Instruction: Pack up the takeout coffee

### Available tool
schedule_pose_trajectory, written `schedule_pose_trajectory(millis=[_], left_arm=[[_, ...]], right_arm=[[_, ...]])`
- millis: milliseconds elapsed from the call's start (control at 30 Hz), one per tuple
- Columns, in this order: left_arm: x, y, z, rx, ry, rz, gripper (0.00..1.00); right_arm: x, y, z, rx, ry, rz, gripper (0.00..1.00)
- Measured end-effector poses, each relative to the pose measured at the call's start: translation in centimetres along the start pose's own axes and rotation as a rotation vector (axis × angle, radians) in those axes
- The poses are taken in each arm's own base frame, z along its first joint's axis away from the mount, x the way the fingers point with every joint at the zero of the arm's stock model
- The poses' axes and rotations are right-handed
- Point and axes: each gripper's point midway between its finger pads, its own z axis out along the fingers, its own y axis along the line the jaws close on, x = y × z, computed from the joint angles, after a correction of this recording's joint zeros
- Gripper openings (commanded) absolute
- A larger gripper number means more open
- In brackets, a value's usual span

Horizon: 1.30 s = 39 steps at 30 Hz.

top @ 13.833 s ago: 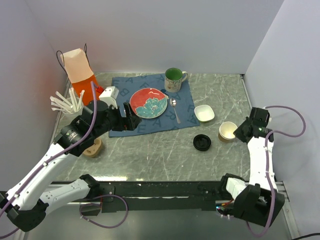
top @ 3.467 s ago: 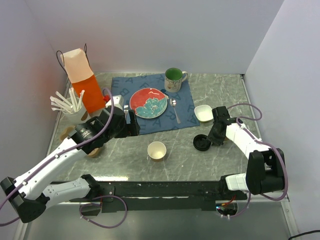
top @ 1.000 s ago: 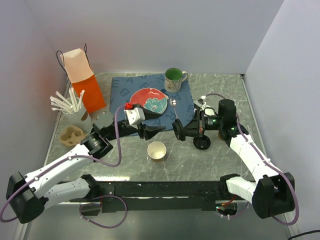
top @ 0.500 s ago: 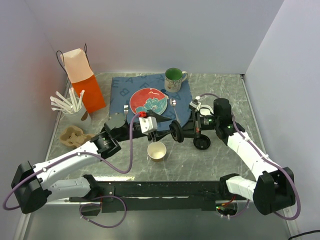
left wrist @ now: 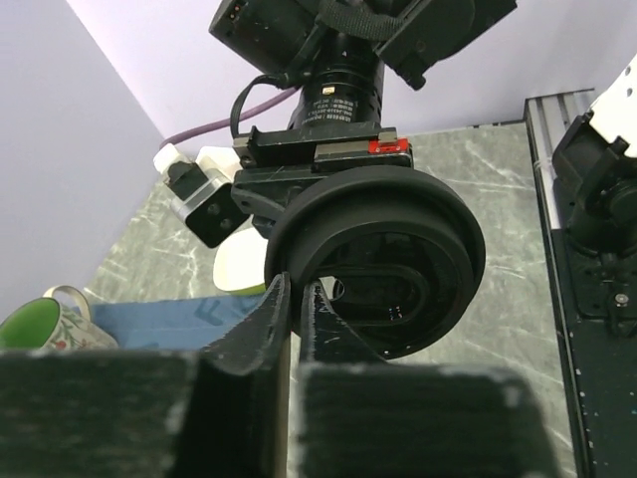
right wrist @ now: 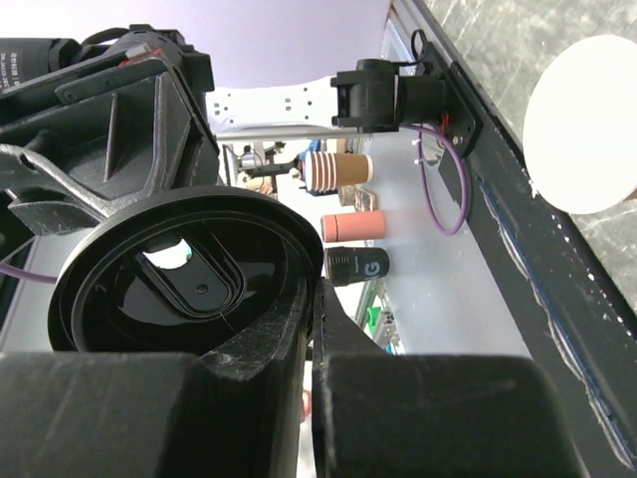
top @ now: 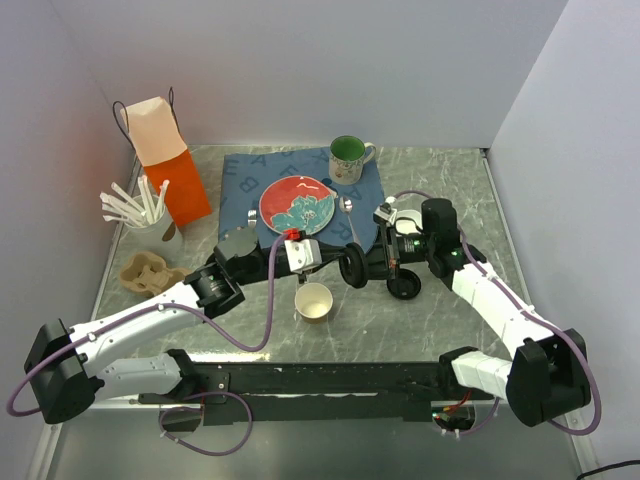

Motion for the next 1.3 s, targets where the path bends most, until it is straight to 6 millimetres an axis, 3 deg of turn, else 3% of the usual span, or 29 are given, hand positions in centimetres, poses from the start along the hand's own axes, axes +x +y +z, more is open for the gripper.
schedule_pose_trajectory(millis=[33,67,133,167,300,367,467,633,767,900,1100,1200,1300], left_arm=[[0.1,0.0,0.0,0.001,0.003,0.0,0.01],[0.2,-0.1,0.0,0.0,0.008,0.0,0.01],[0.4,0.0,0.0,-0.011,0.02,-0.01,0.01],[0.5,0.1,-0.1,-0.017,0.028,-0.021,0.01],[0.6,0.9,-0.5,-0.081,0.06,-0.086,0.01],[0.4,1.1,-1.1,-0.113,0.078,-0.132,0.01],[-0.6,2.1,-1.9,-0.194,0.105,-0.253,0.01],[-2.0,4.1,-3.3,-0.383,0.201,-0.53,0.01],[-1.4,5.4,-3.4,-0.535,0.341,-0.735,0.01],[3.1,4.8,-3.6,-0.694,0.562,-0.935,0.01],[11.0,0.6,-7.4,-0.881,0.951,-1.082,0.01],[12.5,-0.9,-8.9,-0.952,1.067,-1.095,0.01],[12.8,-1.7,-9.4,-0.982,1.102,-1.115,0.01]], right_arm=[[0.1,-0.1,0.0,0.002,0.002,0.004,0.15],[0.1,-0.1,0.0,0.004,0.003,0.008,0.26],[0.2,-0.3,0.0,0.01,0.003,0.016,0.38],[0.1,-0.4,0.0,0.017,-0.001,0.018,0.49],[-0.5,-0.8,-0.1,0.1,-0.049,0.016,0.75],[-0.9,-0.8,-0.5,0.153,-0.092,-0.008,1.0],[-1.6,-1.0,-1.7,0.28,-0.188,-0.043,1.0],[-3.4,-1.6,-5.4,0.588,-0.36,-0.102,1.0],[-4.1,-2.0,-8.3,0.772,-0.437,-0.149,1.0],[-4.3,-2.0,-10.0,0.87,-0.469,-0.193,1.0],[-3.8,-2.2,-10.9,0.912,-0.479,-0.235,1.0],[-3.2,-2.7,-11.1,0.925,-0.471,-0.241,1.0],[-2.8,-3.3,-11.2,0.931,-0.462,-0.241,1.0]])
